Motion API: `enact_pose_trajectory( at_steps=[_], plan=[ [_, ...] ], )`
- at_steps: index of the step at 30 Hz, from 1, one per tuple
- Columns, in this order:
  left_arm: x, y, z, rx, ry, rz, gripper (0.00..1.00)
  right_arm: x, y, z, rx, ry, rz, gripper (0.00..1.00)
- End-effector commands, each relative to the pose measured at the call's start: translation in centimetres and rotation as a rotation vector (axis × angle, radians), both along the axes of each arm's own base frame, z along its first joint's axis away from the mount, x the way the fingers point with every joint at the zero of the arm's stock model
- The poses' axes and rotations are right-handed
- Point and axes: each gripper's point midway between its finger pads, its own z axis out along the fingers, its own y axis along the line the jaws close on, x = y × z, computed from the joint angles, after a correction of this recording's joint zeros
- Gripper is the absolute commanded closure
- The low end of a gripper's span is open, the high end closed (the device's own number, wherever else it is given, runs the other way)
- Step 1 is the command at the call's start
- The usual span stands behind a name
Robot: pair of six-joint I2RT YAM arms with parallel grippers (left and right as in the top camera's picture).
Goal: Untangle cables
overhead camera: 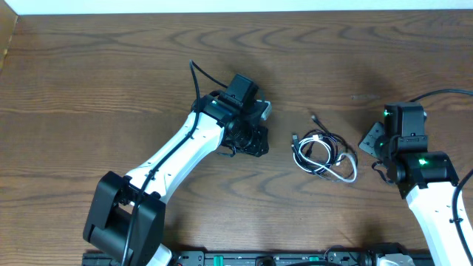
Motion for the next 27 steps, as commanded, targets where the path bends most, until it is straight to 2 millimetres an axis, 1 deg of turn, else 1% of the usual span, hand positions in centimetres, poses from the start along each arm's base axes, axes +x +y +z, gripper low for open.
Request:
enact_pose_trajectory(
  at_steps=[1,2,3,7,10,13,15,18,21,25,27],
  plan=[
    [-0.1,0.0,-0.2,0.008,0.002,-0.005,0.63,-0.3,1.1,0.0,0.042,0.014,0.063,0.33],
    [-0.1,0.0,-0.2,0.008,0.002,-0.005,0.62,-0.8,1.7,-0.3,0.051,0.043,0.118,0.33],
    [-0.1,0.0,-0.2,0.008,0.003,-0.005,0.62,-1.3,1.8,-0.6,0.047,0.066,0.132,0.33],
    [-0.3,-0.3,-0.2,0.007,0.002,-0.018,0.62,-3.8,1.3,-1.8,0.030,0.182,0.129,0.32],
    [-0.8,-1.3,-0.2,0.000,-0.012,-0.047,0.62,-5.0,1.2,-2.3,0.029,0.233,0.127,0.31],
    [-0.9,-2.5,0.0,-0.019,-0.042,-0.076,0.61,-5.4,1.2,-2.4,0.029,0.249,0.127,0.30],
    [-0.7,-3.3,0.3,-0.037,-0.070,-0.090,0.56,-5.6,1.2,-2.5,0.029,0.258,0.127,0.30],
    [-0.1,-4.4,0.6,-0.062,-0.117,-0.103,0.51,-5.8,1.2,-2.5,0.028,0.268,0.126,0.30],
    [0.7,-5.4,0.7,-0.093,-0.161,-0.112,0.49,-5.7,1.2,-2.5,0.029,0.264,0.126,0.30],
    [1.6,-6.3,0.0,-0.110,-0.184,-0.114,0.48,-5.6,1.2,-2.5,0.029,0.260,0.126,0.29],
    [2.0,-6.6,-1.0,-0.107,-0.172,-0.102,0.48,-5.6,1.2,-2.5,0.029,0.261,0.126,0.29]
  ],
)
